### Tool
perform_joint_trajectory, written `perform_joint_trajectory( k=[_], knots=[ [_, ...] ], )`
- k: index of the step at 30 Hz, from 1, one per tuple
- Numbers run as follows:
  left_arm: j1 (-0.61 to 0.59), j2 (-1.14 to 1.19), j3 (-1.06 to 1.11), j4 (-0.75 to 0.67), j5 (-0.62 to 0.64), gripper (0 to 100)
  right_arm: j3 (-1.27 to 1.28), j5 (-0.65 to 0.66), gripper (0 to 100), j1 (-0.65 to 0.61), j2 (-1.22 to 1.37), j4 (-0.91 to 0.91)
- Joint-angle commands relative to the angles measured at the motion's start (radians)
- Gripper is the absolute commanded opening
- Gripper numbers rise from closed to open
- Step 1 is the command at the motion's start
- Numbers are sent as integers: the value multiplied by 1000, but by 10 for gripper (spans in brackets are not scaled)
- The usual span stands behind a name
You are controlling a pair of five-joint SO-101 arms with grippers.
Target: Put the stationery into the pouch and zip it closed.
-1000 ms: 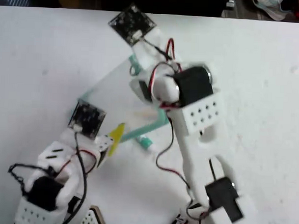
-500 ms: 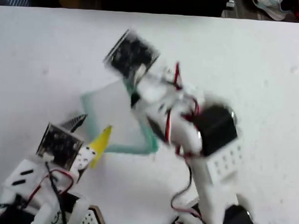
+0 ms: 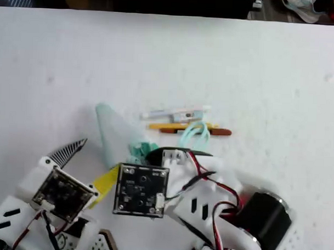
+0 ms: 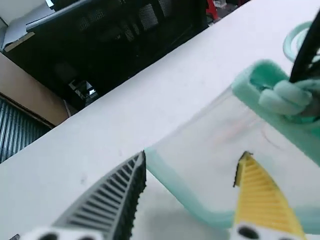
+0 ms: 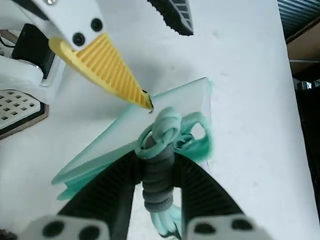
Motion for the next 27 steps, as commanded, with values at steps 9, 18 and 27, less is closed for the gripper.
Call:
perform_joint_trajectory(
  k=[9,18,27],
  knots=[
    [-42,-2,-347,172,-167,301,8,23,16,-10,-82,19],
    [-222,-1,-158,-69,61,301,255,130,17,-119,-82,19],
    [-214,2,278,-491,241,301,517,315,17,-119,-76,18]
  ],
)
